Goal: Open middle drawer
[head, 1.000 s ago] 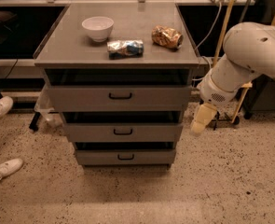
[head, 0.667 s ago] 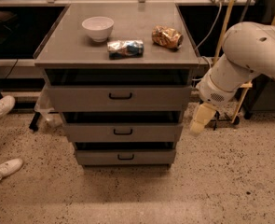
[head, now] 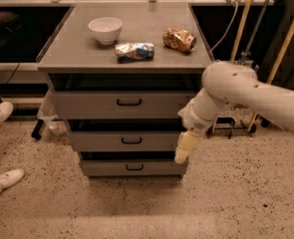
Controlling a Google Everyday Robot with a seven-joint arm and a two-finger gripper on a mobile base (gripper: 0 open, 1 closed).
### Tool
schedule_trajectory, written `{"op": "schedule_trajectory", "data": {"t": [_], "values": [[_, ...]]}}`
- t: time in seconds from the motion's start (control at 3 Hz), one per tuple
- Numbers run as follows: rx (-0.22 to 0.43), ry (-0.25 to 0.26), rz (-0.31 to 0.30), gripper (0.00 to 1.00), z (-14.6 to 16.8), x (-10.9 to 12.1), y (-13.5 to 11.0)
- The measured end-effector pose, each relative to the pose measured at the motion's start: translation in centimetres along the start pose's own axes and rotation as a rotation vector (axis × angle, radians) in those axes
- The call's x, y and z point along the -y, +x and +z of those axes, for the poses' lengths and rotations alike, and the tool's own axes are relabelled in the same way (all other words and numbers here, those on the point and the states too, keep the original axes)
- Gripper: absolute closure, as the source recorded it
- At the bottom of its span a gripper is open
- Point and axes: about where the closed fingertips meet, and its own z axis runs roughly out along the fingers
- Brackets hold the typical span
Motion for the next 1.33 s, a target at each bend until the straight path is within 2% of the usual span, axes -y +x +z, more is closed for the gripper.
{"op": "schedule_trajectory", "data": {"t": [0.33, 0.67, 1.0, 1.33], "values": [[0.035, -0.025, 0.000, 0.00, 8.8, 0.6, -2.5], [0.035, -0.026, 0.000, 0.00, 8.8, 0.6, -2.5], [0.063, 0.001, 0.016, 0.00, 10.7, 1.3, -2.9], [0.093, 0.076, 0.021, 0.00, 14.3, 2.5, -4.2]]}}
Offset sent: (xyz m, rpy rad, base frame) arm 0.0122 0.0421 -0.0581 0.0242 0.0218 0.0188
